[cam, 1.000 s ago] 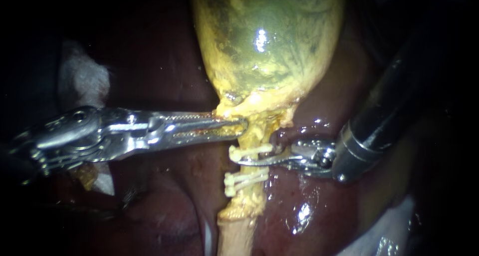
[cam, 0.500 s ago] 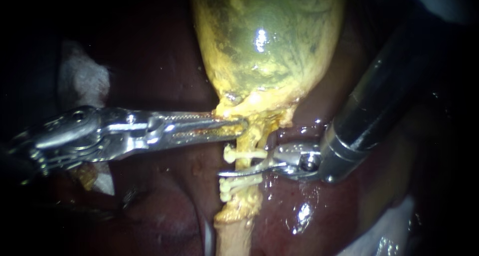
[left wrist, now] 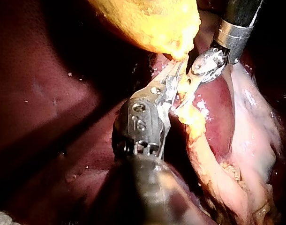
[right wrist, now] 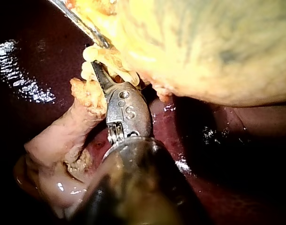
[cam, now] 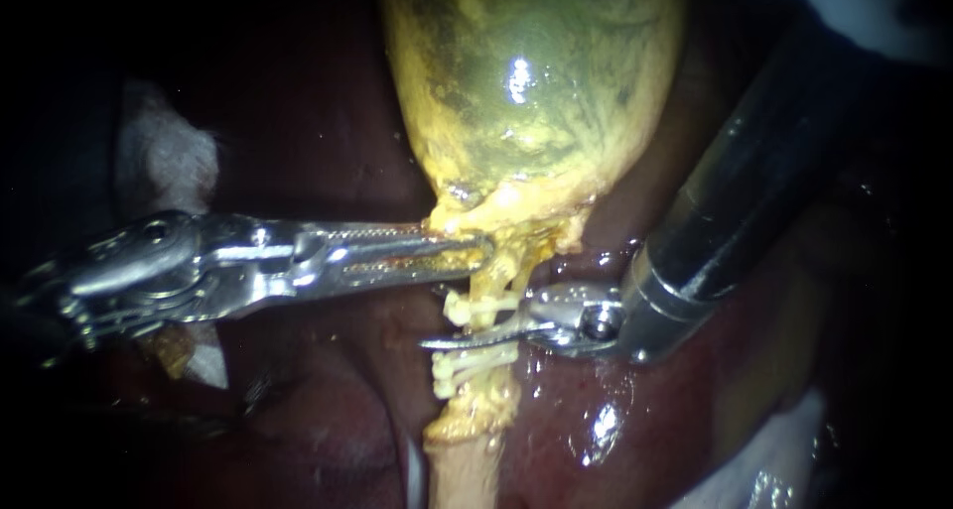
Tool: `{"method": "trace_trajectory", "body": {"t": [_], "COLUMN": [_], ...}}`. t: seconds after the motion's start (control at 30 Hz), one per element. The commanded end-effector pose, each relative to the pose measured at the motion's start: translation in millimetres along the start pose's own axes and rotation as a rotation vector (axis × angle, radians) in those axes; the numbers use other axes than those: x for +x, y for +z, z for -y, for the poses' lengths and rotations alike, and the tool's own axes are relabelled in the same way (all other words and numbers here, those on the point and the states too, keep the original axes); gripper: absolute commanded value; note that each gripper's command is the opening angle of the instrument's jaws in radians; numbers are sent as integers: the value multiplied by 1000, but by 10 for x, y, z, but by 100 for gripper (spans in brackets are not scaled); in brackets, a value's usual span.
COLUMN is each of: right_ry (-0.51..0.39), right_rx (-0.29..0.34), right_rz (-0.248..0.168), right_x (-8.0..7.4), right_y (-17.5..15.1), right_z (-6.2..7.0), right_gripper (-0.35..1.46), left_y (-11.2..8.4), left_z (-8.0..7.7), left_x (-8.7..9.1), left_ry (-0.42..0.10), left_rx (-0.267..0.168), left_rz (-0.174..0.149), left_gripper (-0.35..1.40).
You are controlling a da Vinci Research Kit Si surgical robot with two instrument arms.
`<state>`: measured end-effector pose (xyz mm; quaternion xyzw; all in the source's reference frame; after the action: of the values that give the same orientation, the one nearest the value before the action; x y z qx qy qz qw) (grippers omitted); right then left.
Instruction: Go to the cutting position left tube
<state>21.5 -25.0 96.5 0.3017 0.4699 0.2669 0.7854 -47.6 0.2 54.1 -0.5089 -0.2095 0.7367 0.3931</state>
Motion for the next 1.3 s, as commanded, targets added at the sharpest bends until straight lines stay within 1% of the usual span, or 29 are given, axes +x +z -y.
{"method": "trace_trajectory", "body": {"t": [0.03, 0.07, 0.17, 0.23, 0.4, 0.43, 0.47, 0.5, 0.53, 0.57, 0.6, 0.77, 1.0, 1.1, 1.23, 1.3], "right_ry": [0, 0, 0, -6, 0, 6, 12, 12, 17, 23, 29, 53, 57, 54, 46, 50], "right_rx": [-1, -1, 0, 3, 4, 4, 7, 7, 8, 8, 8, 8, 28, 48, 64, 61], "right_rz": [-3, -3, -6, -8, -11, -11, -10, -10, -10, -10, -10, -10, -7, 0, 6, 18], "right_x": [0, 1, 1, 1, 1, 1, 1, 1, 1, 1, 1, 1, 1, 0, -3, -4], "right_y": [1, 2, 3, 3, 3, 3, 3, 3, 4, 4, 4, 4, -1, -6, -12, -13], "right_z": [1, 2, 2, 2, 3, 3, 3, 3, 4, 4, 5, 5, -8, -14, -16, -16], "right_gripper": [96, 94, 79, 64, 34, 25, 10, 0, -6, -25, -35, -35, -35, -35, -35, -35], "left_y": [0, 0, 0, 0, 0, 0, 0, 0, 0, 0, 0, 0, -1, -1, -1, -1], "left_z": [0, 0, 0, 0, -1, -1, -1, -1, -1, -1, -1, -1, -1, -1, -1, -1], "left_x": [0, 0, 0, 0, 1, 1, 1, 1, 1, 1, 1, 1, 1, 1, 1, 1], "left_ry": [0, 0, 0, 0, 0, 0, 0, 0, 0, 0, 0, -1, -1, -1, -1, -1], "left_rx": [0, 0, 0, 0, -3, -3, -3, -3, -3, -3, -3, -4, -4, -4, -4, -4], "left_rz": [0, 0, 0, 0, 1, 1, 1, 1, 1, 1, 1, 1, 1, 1, 1, 1], "left_gripper": [-35, -35, -35, -35, -35, -35, -35, -35, -35, -35, -35, -35, -35, -35, -35, -35]}}
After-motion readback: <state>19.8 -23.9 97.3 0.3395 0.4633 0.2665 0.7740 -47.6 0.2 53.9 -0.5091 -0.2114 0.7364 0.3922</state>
